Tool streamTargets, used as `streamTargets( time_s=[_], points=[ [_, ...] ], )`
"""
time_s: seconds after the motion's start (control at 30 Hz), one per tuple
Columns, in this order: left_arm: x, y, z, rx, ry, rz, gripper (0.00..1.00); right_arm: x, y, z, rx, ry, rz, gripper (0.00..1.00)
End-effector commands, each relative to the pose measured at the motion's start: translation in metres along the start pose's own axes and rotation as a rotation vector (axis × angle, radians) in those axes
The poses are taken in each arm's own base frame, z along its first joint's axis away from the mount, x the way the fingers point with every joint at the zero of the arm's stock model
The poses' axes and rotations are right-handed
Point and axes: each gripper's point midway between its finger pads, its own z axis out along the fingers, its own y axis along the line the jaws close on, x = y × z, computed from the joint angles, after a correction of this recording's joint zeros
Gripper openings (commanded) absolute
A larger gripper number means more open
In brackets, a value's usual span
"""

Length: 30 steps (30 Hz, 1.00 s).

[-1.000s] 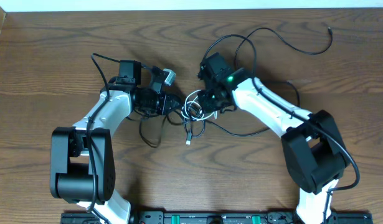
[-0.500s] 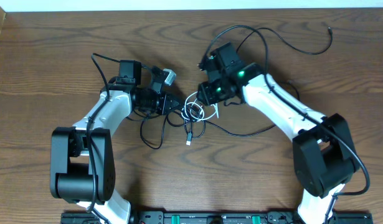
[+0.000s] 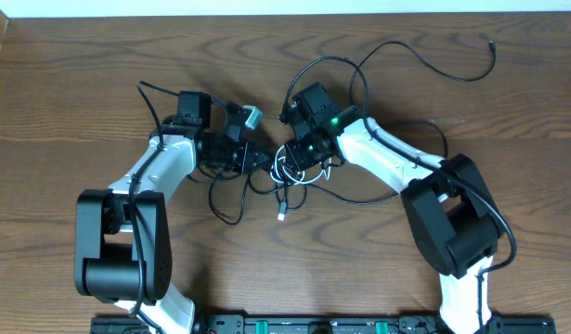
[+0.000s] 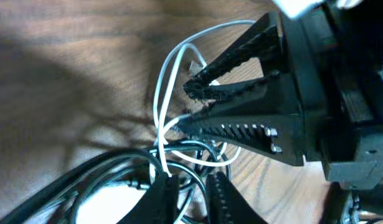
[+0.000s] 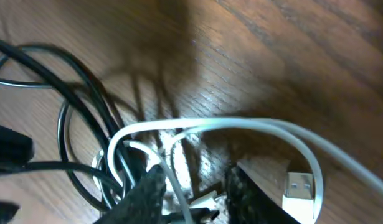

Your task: Untangle cables

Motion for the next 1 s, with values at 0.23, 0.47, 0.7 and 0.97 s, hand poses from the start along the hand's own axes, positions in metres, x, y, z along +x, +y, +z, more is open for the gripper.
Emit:
streamTargets(
  time_s=[0.23, 0.47, 0.7, 0.97],
  points=[
    [0.025, 0.025, 0.0, -0.143, 0.084, -0.224, 0.37, 0.0, 0.0, 0.007, 0.001, 0.007, -0.015, 0.16],
    [0.032, 0.024, 0.005, -0.178, 0.121, -0.213, 0.32, 0.0, 0.0, 0.007, 0.001, 0.006, -0.015, 0.16],
    [0.035, 0.03, 0.009, -0.248, 0.14, -0.183, 0.07, 0.0, 0.0, 0.007, 0.001, 0.007, -0.015, 0.19],
    [0.037, 0.037, 0.007, -0.289, 0.148, -0.182, 0.07, 0.005, -0.005, 0.015, 0.014, 0.026, -0.009, 0.16]
  ],
)
